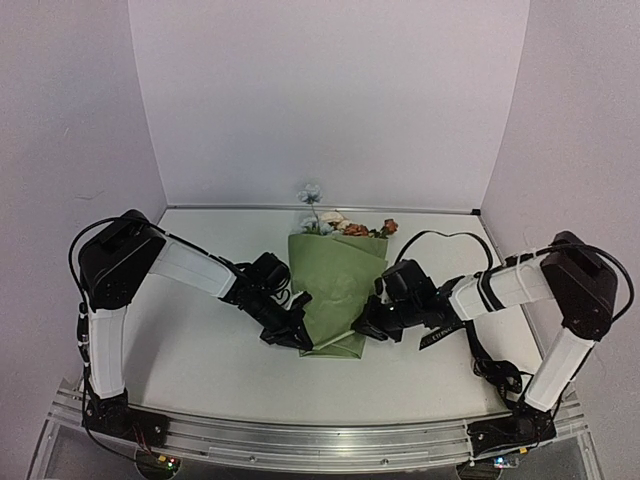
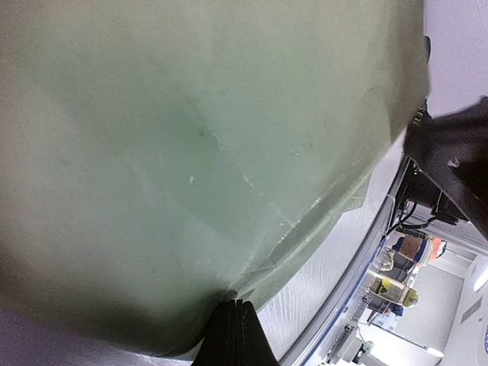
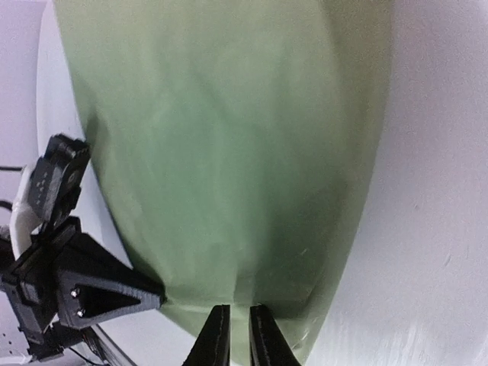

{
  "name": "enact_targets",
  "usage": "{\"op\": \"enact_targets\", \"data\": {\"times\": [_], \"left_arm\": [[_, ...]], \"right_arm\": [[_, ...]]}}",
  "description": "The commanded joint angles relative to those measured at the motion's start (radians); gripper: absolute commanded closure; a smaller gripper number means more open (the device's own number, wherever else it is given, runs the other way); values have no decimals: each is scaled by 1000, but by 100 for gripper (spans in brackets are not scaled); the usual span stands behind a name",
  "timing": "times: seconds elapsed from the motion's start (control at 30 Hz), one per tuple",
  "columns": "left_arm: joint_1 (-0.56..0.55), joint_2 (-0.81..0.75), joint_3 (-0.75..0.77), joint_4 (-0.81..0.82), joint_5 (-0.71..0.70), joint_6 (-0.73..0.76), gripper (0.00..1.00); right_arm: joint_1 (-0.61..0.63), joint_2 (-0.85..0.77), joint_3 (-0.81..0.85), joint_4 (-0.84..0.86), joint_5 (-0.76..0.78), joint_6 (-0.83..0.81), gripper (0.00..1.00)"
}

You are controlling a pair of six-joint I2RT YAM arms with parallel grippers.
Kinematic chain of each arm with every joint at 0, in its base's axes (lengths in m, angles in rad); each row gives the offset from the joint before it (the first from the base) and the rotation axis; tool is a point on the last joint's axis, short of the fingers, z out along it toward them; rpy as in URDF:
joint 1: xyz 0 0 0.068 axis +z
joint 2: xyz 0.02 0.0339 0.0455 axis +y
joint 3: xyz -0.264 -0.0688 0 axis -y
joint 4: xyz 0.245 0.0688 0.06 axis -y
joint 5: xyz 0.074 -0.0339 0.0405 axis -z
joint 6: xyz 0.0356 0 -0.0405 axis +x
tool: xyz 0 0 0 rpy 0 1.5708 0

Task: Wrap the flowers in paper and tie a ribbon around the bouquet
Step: Press the fold line of the folded wrapping paper.

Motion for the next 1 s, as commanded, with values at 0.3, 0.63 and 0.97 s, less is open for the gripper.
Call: {"op": "enact_targets", "data": {"times": [0.3,0.63,0.97], "left_arm": [[-22,-7,-7,-63,-124,12,100],[-22,-31,-8,-69,-121,2,100],[-18,-22,30,-79,-107,-8,94]], "right_arm": [[101,108,240,-157,-57,-88,87],[106,222,235,-147,6,-52,92],[107,232,283,-444,112,-75,96]]}}
